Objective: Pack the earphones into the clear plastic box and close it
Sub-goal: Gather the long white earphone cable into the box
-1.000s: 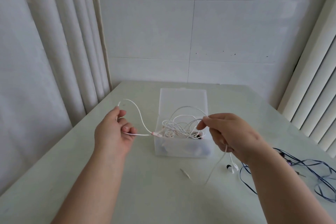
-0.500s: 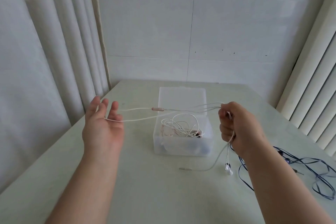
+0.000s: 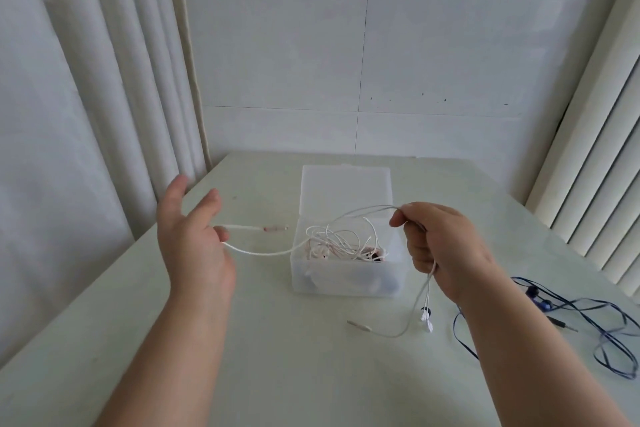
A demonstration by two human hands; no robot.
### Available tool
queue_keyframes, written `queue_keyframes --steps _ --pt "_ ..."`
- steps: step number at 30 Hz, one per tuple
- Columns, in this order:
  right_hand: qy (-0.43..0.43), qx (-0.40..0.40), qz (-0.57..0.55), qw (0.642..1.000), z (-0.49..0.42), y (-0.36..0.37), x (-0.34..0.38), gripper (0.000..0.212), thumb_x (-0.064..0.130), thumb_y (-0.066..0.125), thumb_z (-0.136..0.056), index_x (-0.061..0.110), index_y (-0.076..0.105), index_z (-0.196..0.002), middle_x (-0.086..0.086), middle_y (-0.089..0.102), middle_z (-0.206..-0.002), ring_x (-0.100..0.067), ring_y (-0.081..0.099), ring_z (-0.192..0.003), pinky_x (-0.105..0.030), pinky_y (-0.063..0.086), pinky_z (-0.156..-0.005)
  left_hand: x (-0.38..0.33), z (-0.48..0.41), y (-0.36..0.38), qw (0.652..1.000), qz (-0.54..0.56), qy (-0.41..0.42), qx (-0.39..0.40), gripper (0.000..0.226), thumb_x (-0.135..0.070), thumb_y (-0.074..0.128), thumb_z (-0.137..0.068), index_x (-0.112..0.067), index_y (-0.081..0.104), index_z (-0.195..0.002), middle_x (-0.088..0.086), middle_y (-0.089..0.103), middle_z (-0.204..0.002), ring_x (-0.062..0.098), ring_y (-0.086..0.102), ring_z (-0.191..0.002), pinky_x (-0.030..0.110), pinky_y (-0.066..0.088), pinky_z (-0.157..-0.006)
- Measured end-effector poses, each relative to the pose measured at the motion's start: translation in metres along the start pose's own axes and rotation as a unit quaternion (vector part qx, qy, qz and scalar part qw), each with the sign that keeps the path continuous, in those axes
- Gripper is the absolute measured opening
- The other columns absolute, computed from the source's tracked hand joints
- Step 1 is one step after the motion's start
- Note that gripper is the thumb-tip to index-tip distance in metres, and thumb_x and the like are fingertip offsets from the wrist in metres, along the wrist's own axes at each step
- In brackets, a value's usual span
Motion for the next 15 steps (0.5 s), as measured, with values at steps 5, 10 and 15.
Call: queue_keyframes --steps 5,10,15 --pt "-0.033 0.087 0.054 0.994 0.006 0.017 0.004 0.029 0.01 0.045 -0.095 0.007 0.064 -0.074 0.004 0.03 -0.046 -0.012 0.023 -0.04 -0.023 0.02 -0.042 0.0 0.017 0.027 0.987 -0.091 0.037 0.129 0.031 -0.012 0.065 -0.076 -0.026 0.062 -0.103 -0.009 0.061 -0.113 0.009 0.059 -0.072 0.017 0.031 -0.045" --pt "-0.046 0.152 0.099 0.982 0.012 0.03 0.002 0.028 0.02 0.049 -0.099 0.012 0.071 -0.086 0.006 0.038 -0.05 -0.011 0.027 -0.044 -0.02 0.023 -0.043 0.01 0.044 0.055 0.928 -0.226 0.075 0.288 0.03 -0.019 0.065 -0.074 -0.033 0.067 -0.1 -0.015 0.069 -0.103 0.011 0.058 -0.067 0.021 0.051 -0.065" --pt "-0.056 0.172 0.118 0.976 0.014 0.034 0.002 0.028 0.024 0.049 -0.1 0.016 0.072 -0.086 0.009 0.033 -0.05 -0.011 0.024 -0.046 -0.022 0.022 -0.046 0.016 0.054 0.06 0.886 -0.315 0.104 0.324 0.031 -0.014 0.073 -0.082 -0.039 0.069 -0.099 -0.004 0.056 -0.063 0.007 0.045 -0.054 0.015 0.039 -0.056"
Point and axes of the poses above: each hand's wrist, its own z-axis away from the middle knuckle, its own y-axis out of the palm, x = y × z, the point moved 7 cm from there along -z, towards the middle knuckle
